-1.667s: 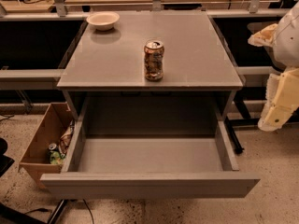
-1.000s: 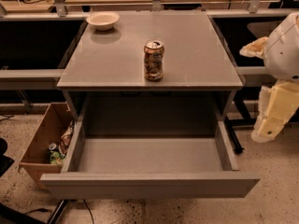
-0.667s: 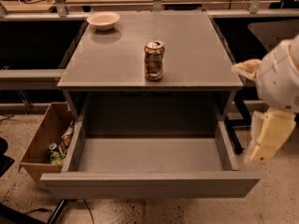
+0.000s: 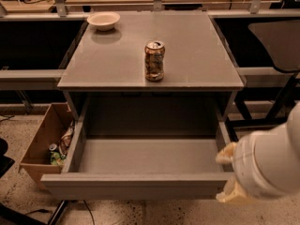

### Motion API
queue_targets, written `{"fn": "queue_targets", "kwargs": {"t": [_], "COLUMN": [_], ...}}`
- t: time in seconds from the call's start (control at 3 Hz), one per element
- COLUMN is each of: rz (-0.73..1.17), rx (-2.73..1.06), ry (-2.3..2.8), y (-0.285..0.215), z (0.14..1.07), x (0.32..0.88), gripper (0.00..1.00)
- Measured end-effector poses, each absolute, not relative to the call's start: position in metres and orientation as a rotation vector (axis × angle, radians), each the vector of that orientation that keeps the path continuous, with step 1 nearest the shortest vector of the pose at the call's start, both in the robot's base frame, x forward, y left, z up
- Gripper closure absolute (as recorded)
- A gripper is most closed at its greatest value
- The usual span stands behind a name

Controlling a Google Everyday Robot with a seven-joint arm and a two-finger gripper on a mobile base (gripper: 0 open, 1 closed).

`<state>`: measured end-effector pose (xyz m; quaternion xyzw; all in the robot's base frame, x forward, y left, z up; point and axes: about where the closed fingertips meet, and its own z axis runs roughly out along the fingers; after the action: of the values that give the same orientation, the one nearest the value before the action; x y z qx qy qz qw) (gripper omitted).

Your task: Close top drawer

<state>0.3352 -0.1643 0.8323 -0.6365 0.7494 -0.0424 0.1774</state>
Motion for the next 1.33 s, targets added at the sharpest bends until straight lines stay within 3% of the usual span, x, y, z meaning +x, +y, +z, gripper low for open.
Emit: {"fn": "queue_targets", "kwargs": {"t": [0.67, 1.33], "rz": [-0.017, 0.031], "rx": [-1.871, -1.844], "ry": [2.320, 2.338], "y": [-0.163, -0.161], "z": [0.663, 0.557], "x": [0.274, 0.296], "gripper": [0.96, 1.00]}}
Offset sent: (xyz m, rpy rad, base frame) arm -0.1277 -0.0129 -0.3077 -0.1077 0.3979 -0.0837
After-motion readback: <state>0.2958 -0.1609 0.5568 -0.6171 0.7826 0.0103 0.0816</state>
